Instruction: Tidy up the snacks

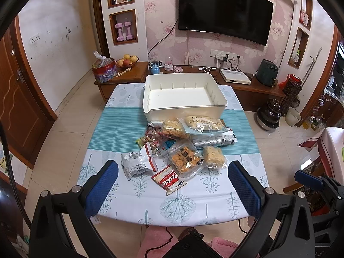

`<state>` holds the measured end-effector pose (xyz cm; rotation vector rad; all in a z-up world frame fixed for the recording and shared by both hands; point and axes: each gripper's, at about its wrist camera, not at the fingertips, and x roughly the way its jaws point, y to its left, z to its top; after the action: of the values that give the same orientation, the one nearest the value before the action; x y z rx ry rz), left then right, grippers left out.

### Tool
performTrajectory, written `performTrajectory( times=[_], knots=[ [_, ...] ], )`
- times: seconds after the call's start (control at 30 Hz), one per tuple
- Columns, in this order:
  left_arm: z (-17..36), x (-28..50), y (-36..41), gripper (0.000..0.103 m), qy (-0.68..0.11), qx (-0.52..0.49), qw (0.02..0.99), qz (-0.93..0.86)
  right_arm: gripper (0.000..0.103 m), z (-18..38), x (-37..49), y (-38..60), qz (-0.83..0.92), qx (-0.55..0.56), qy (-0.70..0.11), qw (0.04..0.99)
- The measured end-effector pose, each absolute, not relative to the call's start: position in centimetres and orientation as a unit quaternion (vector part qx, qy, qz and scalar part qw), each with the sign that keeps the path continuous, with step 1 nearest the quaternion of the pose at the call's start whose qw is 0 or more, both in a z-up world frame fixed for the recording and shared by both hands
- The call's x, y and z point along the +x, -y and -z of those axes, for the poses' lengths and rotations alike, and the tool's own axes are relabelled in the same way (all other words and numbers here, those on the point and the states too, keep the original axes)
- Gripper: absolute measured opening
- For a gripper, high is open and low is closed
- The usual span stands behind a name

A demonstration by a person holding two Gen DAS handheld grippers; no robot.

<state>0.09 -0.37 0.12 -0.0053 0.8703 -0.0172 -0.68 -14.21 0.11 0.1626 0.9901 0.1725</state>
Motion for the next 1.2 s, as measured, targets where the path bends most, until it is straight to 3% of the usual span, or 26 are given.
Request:
performTrajectory(
  times=[1.2],
  knots=[
    [0.7, 0.8, -3.8, 0.102, -0.457, -0.026, 0.888, -0.042, 0.097, 0.5, -0.5, 15.3, -0.082, 0.126, -0.461, 0.875]
  ],
)
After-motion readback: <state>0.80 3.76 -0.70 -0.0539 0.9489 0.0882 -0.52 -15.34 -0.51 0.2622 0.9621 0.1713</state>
